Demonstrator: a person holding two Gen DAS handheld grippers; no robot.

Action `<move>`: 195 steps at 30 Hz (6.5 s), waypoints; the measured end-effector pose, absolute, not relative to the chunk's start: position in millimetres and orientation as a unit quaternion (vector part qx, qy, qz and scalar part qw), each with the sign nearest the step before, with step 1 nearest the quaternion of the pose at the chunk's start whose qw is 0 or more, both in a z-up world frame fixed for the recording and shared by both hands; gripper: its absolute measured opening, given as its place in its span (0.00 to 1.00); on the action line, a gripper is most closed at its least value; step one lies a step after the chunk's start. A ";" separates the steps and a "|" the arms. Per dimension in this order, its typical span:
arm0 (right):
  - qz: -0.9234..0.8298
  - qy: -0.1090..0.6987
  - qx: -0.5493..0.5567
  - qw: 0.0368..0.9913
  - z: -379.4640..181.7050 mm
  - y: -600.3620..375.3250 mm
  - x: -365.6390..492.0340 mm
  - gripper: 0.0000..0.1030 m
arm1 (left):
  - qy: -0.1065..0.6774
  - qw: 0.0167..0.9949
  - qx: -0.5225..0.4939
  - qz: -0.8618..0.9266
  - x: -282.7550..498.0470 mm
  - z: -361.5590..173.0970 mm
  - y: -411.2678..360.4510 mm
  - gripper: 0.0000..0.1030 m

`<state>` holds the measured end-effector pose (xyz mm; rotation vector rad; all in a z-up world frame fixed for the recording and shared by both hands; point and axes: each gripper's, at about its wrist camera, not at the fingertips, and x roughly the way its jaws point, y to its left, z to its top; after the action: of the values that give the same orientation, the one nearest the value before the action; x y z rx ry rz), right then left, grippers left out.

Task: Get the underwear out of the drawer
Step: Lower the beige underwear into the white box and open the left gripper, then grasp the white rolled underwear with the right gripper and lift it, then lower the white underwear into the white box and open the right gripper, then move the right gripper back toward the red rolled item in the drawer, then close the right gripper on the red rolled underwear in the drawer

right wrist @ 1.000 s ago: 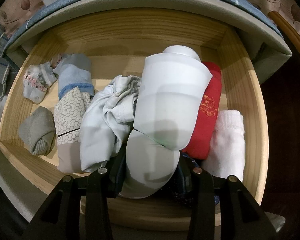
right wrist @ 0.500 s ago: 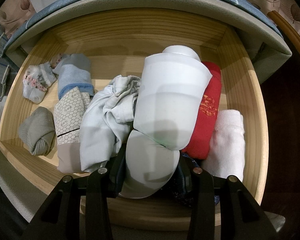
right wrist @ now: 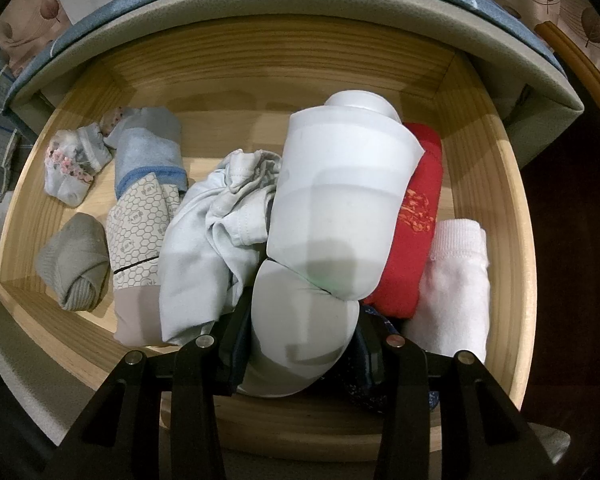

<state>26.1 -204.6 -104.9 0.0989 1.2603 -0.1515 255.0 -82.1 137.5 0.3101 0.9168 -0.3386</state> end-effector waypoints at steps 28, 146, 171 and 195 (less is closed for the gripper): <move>-0.053 0.569 0.068 0.818 -96.6 -214.5 28.8 0.32 | 0.504 0.861 0.048 -0.049 89.9 40.5 51.9 0.57; -0.096 0.493 -0.010 0.865 128.4 -262.5 215.6 0.51 | 0.510 0.859 0.045 -0.033 67.3 -11.4 38.3 0.57; -0.067 0.661 0.061 0.745 -23.0 -289.7 65.3 0.37 | 0.522 0.851 0.055 -0.030 70.7 -18.3 34.5 0.57; -0.097 0.666 0.111 0.731 -109.8 -284.9 94.0 0.46 | 0.536 0.843 0.031 -0.032 74.5 -22.2 43.2 0.57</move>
<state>94.0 -284.9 -109.8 0.2439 1.4662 -0.2128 74.5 43.2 -22.2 0.0654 1.1319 -0.0669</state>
